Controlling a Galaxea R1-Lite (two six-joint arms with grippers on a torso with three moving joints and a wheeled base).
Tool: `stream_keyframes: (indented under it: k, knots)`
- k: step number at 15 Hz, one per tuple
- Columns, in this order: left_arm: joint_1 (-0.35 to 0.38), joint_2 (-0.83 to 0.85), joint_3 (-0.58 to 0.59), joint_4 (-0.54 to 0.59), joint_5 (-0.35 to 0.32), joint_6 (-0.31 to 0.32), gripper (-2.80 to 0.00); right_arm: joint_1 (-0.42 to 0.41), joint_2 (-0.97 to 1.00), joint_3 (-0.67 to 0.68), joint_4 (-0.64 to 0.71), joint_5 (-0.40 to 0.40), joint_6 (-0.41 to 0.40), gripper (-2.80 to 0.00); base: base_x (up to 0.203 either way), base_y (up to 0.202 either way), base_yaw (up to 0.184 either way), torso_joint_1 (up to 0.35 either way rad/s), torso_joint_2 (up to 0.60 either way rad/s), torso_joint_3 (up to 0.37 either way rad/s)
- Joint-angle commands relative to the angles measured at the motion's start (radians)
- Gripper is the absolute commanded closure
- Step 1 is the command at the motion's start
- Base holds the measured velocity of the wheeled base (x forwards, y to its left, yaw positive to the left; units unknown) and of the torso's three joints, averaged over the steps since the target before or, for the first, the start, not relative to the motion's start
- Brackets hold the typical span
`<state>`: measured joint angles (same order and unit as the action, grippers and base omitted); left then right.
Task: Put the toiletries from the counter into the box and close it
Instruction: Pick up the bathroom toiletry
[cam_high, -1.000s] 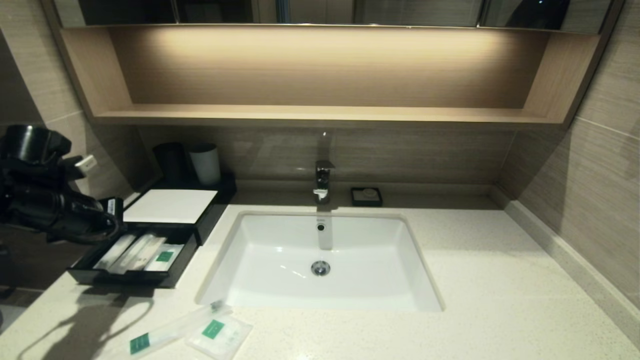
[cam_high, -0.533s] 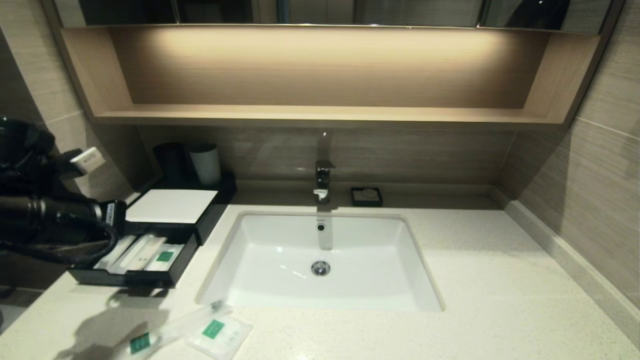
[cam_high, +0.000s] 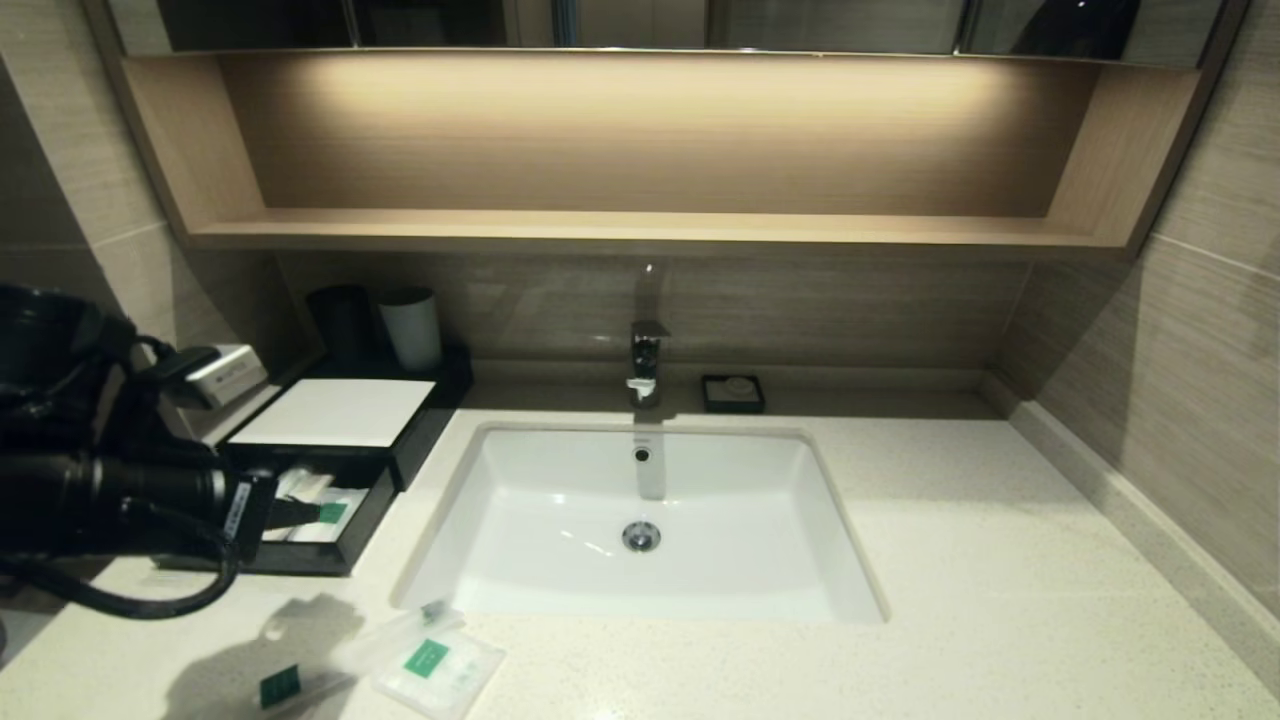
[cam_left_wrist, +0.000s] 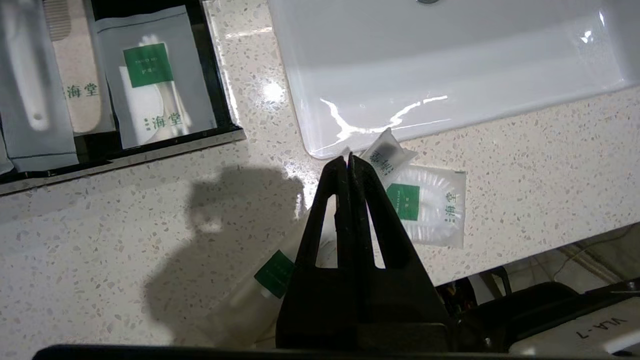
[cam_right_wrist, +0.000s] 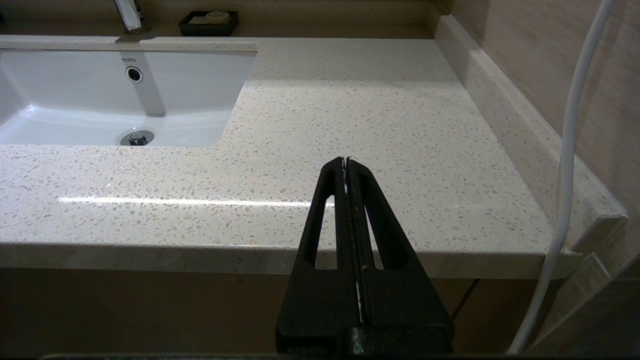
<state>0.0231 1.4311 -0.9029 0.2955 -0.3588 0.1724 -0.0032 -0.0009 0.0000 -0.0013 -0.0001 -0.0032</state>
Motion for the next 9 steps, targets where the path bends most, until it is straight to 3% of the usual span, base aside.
stream_keyframes:
  k: [1, 4, 9]
  knots:
    - [0.000, -0.002, 0.029, 0.002, -0.057, 0.060, 0.00, 0.000, 0.001, 0.002, 0.000, 0.000, 0.000, 0.00, 0.000, 0.000, 0.000, 0.000, 0.00, 0.000]
    - [0.001, 0.002, 0.066, 0.007, -0.083, 0.163, 0.00, 0.000, 0.001, 0.002, 0.000, 0.000, -0.001, 0.00, 0.000, 0.000, 0.000, 0.000, 0.00, 0.000]
    - [0.001, 0.004, 0.093, 0.023, -0.082, 0.240, 0.00, 0.000, 0.001, 0.002, 0.000, 0.000, 0.000, 0.00, 0.000, 0.000, 0.000, 0.000, 0.00, 0.000]
